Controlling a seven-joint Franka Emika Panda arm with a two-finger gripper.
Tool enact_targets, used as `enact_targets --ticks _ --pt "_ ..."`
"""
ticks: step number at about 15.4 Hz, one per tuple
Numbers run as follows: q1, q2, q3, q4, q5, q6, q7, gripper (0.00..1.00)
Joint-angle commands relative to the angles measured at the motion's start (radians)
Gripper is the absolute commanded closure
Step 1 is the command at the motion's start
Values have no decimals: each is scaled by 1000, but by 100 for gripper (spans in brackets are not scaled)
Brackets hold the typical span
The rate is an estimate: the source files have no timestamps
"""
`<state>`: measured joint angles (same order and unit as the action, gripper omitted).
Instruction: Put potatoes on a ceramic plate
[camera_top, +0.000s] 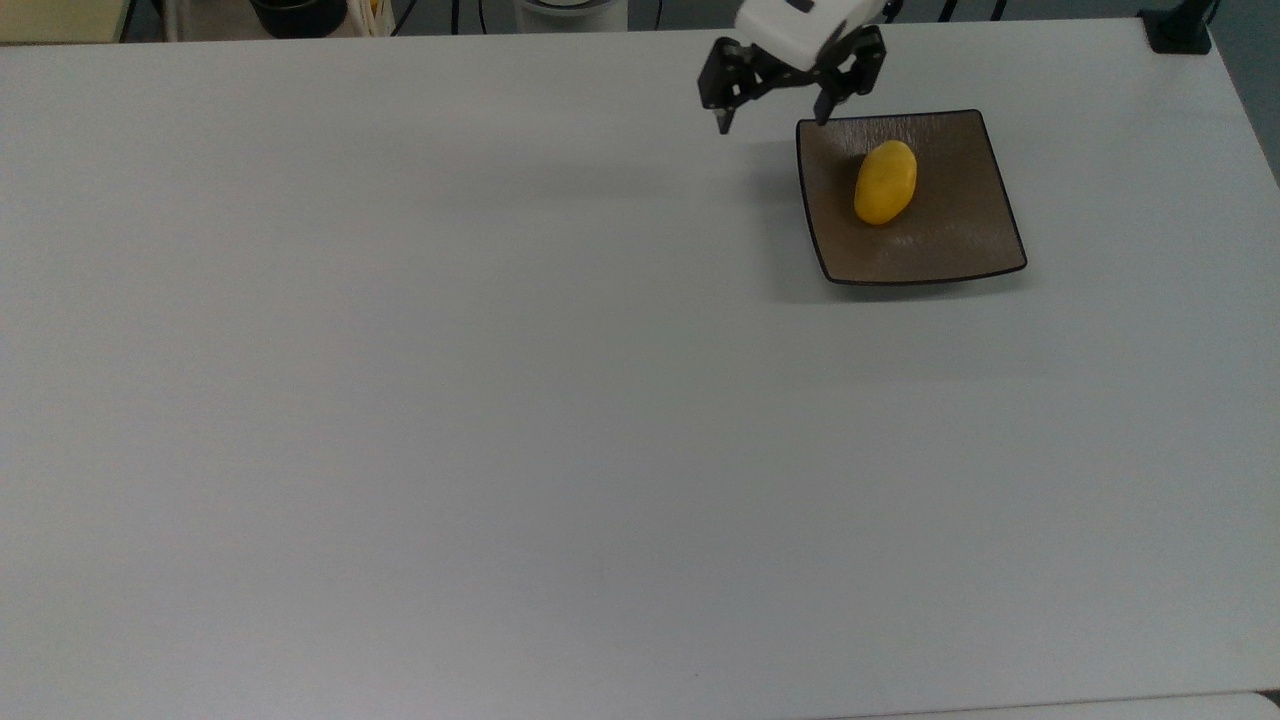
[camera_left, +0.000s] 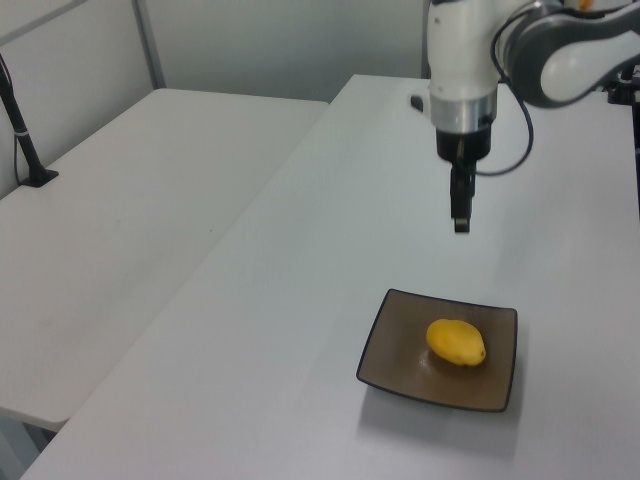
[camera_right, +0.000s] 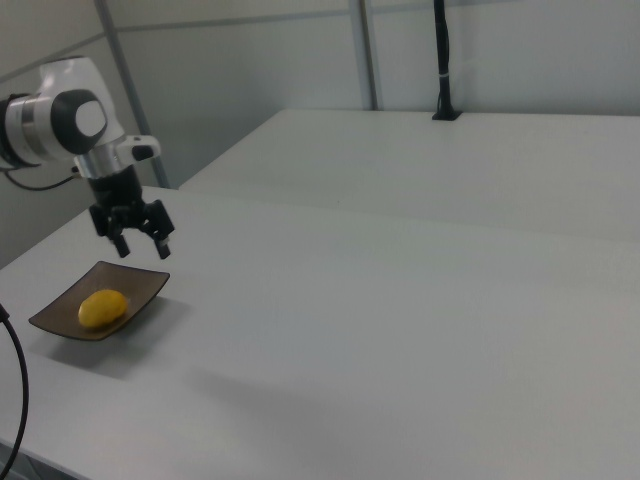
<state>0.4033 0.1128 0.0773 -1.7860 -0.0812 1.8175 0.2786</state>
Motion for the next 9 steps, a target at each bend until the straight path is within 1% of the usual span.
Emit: enact_targets --ticks 1,3,5,7,8,9 --pt "-101 -88 -39 -36 29 -17 -25 0" --pt "-171 -119 -39 -38 40 -18 -30 0" --pt "-237 -143 -44 -46 64 -18 -64 0" --pt "-262 -145 -80 -42 113 -17 -125 0" --pt "-277 -151 -83 -42 132 -18 -150 0" --pt "-317 -160 -83 -44 146 -15 -162 0"
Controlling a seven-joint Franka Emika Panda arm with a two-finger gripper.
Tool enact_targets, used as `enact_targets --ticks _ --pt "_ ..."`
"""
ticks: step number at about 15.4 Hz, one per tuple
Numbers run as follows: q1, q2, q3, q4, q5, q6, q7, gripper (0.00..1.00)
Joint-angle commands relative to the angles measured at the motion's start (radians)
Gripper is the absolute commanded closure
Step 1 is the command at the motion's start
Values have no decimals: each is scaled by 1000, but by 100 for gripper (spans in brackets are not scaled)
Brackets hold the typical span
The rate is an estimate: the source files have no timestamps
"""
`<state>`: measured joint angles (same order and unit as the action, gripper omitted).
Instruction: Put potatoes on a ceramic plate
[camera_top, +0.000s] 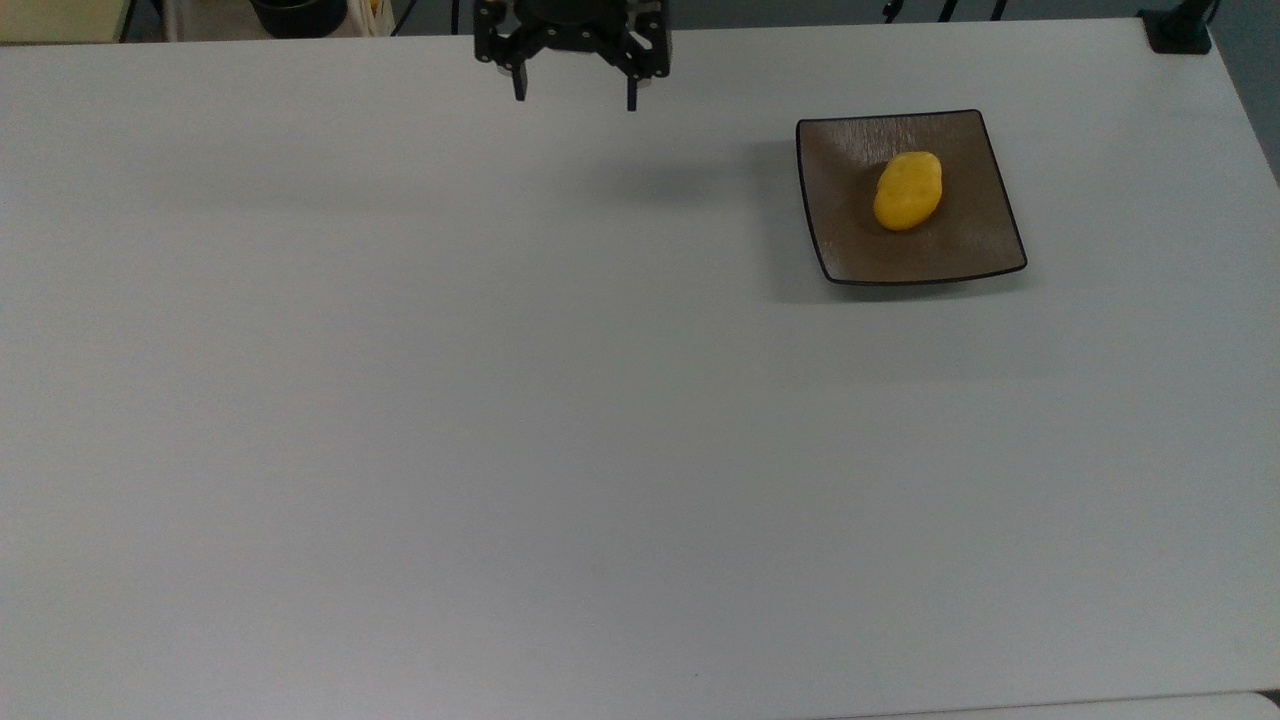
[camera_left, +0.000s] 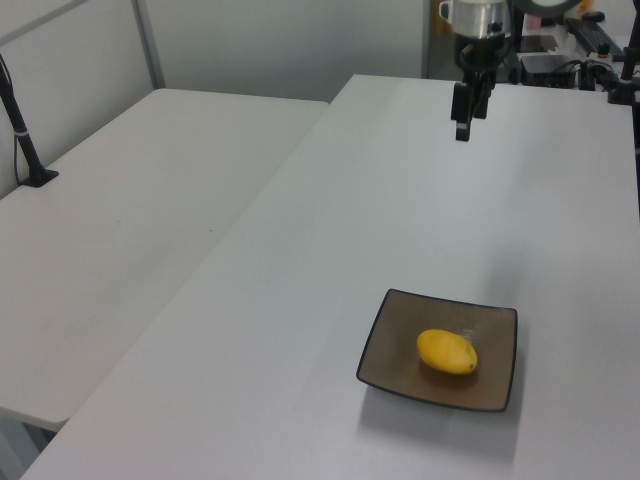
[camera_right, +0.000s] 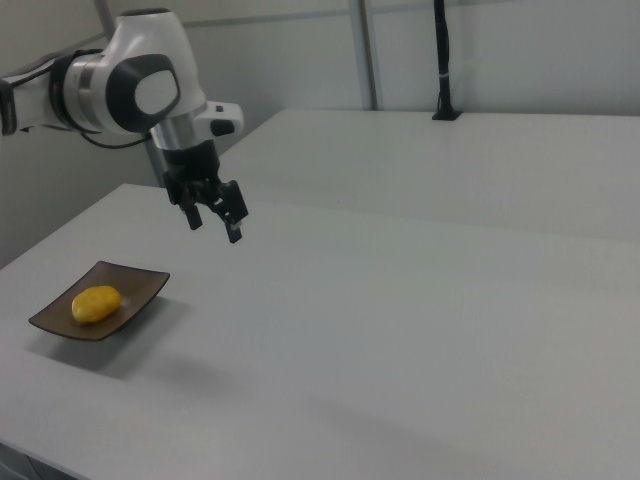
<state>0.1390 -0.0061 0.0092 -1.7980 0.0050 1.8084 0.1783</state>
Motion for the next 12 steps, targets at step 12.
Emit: enact_targets --ticks 12 --pt "-98 -41 -14 -24 55 -36 -160 0"
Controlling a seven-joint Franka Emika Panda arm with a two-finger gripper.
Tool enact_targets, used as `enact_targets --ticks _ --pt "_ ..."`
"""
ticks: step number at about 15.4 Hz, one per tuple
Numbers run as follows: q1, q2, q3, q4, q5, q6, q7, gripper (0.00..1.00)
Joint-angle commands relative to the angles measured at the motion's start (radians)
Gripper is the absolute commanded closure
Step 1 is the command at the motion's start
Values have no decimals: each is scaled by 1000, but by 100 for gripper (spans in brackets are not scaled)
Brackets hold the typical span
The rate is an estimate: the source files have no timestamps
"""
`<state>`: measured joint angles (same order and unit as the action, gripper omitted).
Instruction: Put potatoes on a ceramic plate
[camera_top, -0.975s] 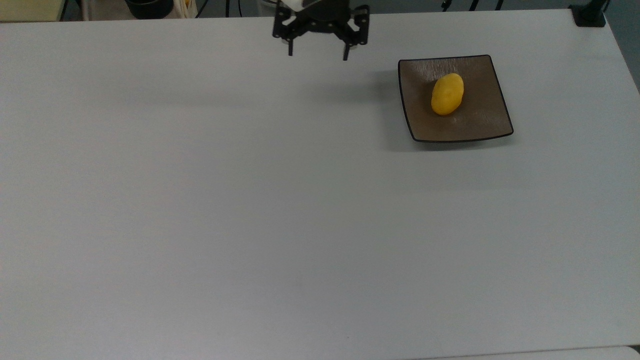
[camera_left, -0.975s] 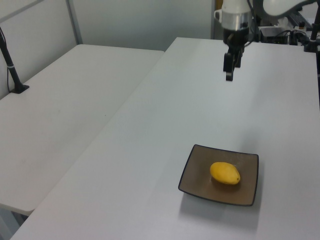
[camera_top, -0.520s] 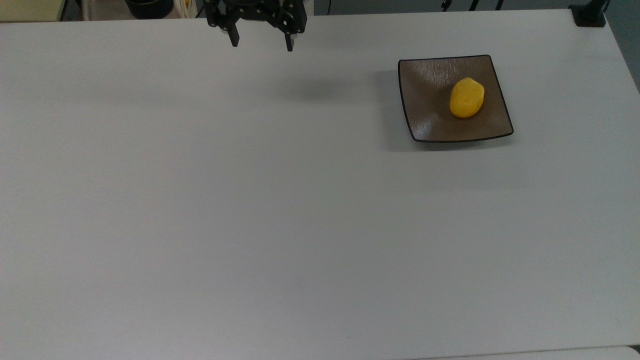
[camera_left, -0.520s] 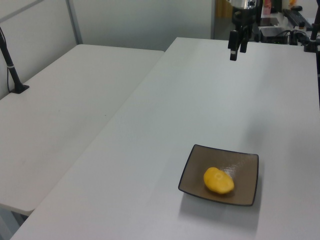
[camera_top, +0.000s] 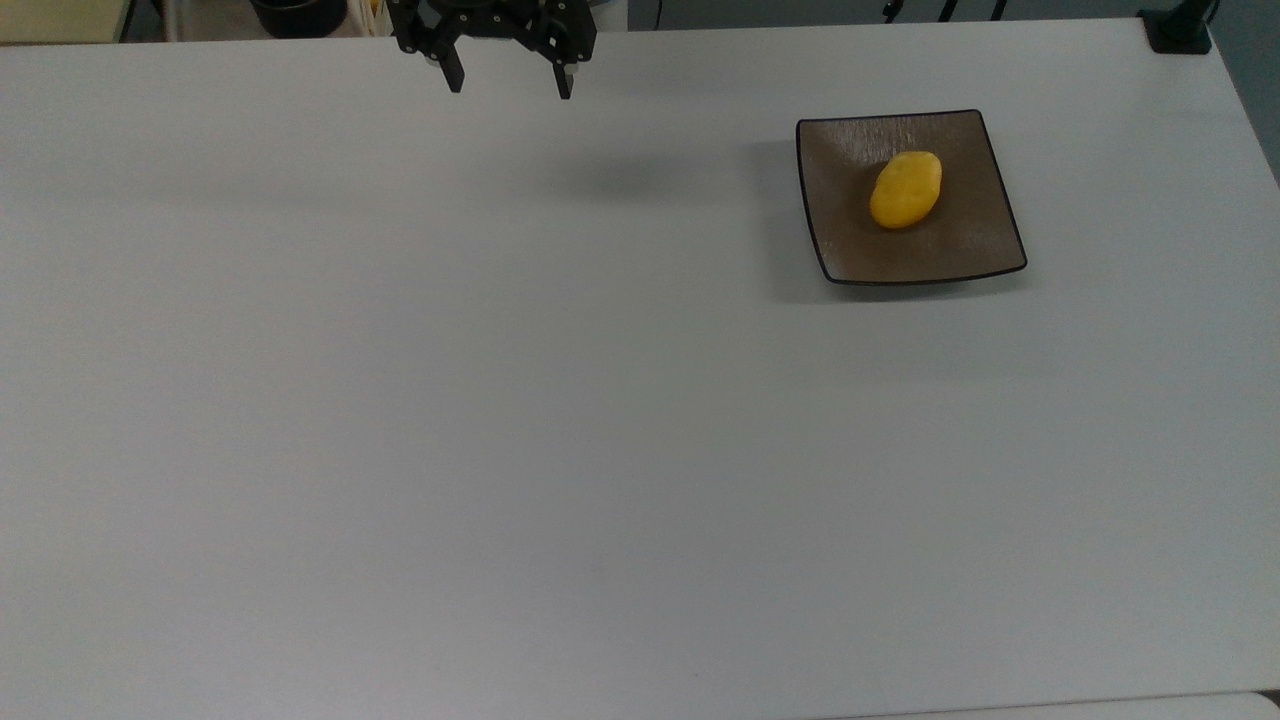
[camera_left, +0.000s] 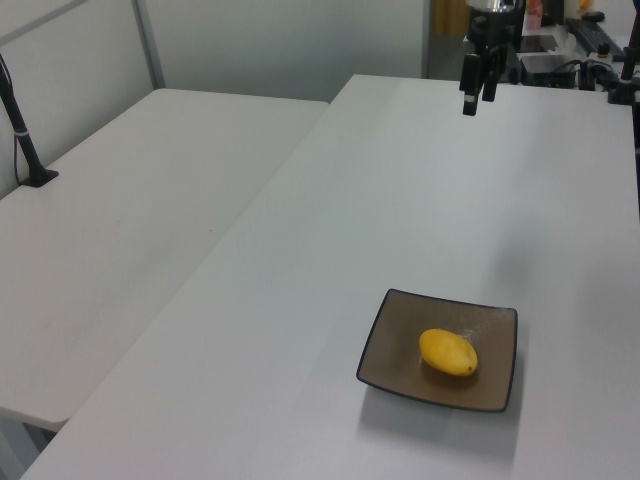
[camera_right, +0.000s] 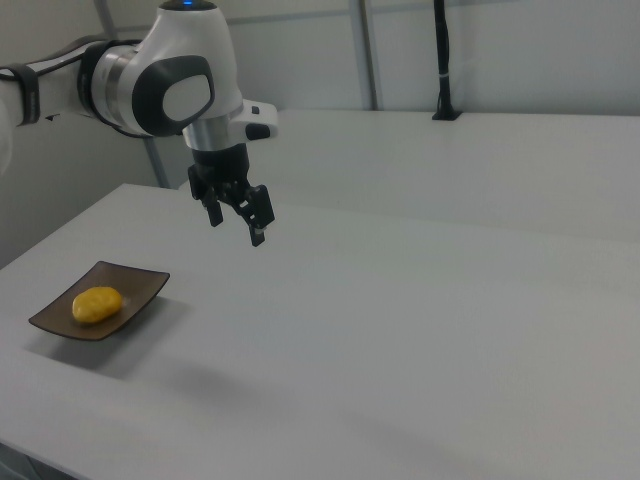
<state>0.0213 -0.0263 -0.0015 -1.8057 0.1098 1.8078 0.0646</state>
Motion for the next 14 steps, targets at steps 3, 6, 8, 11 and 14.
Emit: enact_targets --ticks 3,6,8,11,14 --pt "25 -24 -3 -11 -102 -91 -51 0" --pt "34 -26 -3 -6 -111 -102 -52 0" --pt "40 -21 -3 -10 -114 -104 -55 0" --pt "65 -21 0 -7 -117 -104 -52 0" --pt "66 -24 0 -9 -117 -104 -60 0"
